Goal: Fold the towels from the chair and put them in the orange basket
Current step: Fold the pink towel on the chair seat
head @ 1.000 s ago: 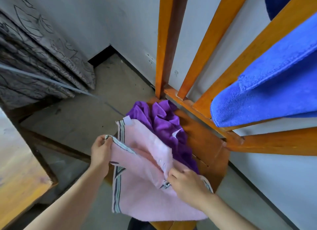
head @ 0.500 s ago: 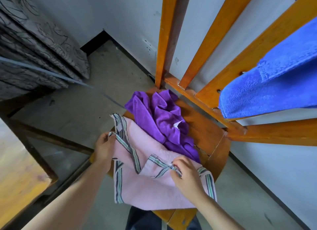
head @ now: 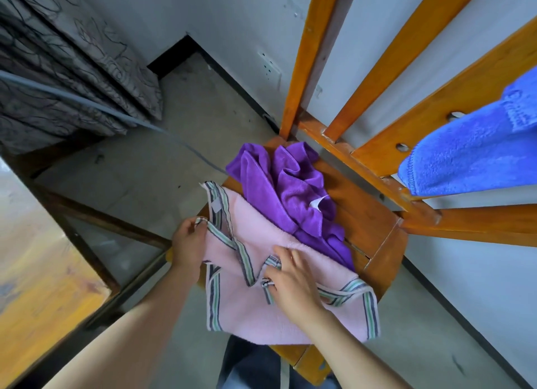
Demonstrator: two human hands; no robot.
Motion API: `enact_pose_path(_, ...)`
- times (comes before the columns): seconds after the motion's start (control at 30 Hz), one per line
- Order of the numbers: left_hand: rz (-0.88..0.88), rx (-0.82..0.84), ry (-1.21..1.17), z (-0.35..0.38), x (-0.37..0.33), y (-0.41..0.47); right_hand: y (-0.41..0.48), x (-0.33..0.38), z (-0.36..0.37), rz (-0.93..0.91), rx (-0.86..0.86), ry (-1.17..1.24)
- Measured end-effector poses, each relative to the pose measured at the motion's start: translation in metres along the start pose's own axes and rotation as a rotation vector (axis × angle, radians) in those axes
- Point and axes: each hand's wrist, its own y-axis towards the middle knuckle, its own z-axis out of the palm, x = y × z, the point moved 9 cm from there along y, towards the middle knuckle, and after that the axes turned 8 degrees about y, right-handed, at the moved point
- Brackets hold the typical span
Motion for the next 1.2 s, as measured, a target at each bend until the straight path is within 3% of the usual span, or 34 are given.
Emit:
enact_pose_path(0.07,-0.011,0.001,0.004,-0.001,0.003,0.0,0.002,-0.003,0.006,0.017,0.029,-0.063)
enact_pose_path(0.17,-0.03,-0.003,0.002,-0.003,0.007,0.001,0.002,-0.003,0.017,0.056,0.152,0.048)
enact_pose_path(0.23,-0.031,-0.014,-0.001,-0.005,0.008,0.001,0.001,-0.009,0.009,0.084,0.143,0.197)
enact_pose_path(0.33,-0.055,-0.034,-0.058,-0.007,0.004,0.001,-0.001,-0.026,-0.044,0.149,-0.108,0.475)
enact_pose_path(0.43,-0.075,-0.083,-0.137,-0.004,-0.008,0.002,-0.011,-0.082,-0.11,0.401,-0.428,0.616)
enact_pose_path(0.6,0.015,-0.046,-0.053,0.011,-0.044,0.017,-0.009,-0.154,-0.14,0.658,-0.602,0.696)
enact_pose_path(0.9,0.048,0.195,0.125,0.037,-0.078,0.036,-0.004,-0.173,-0.115,0.838,-0.632,1.07)
enact_pose_path(1.0,-0.022,0.199,0.087,0.037,-0.072,0.037,-0.006,-0.17,-0.116,0.833,-0.625,1.14)
enact_pose_path(1.2,-0.004,0.192,0.112,0.03,-0.073,0.03,-0.006,-0.165,-0.127,0.779,-0.589,1.202)
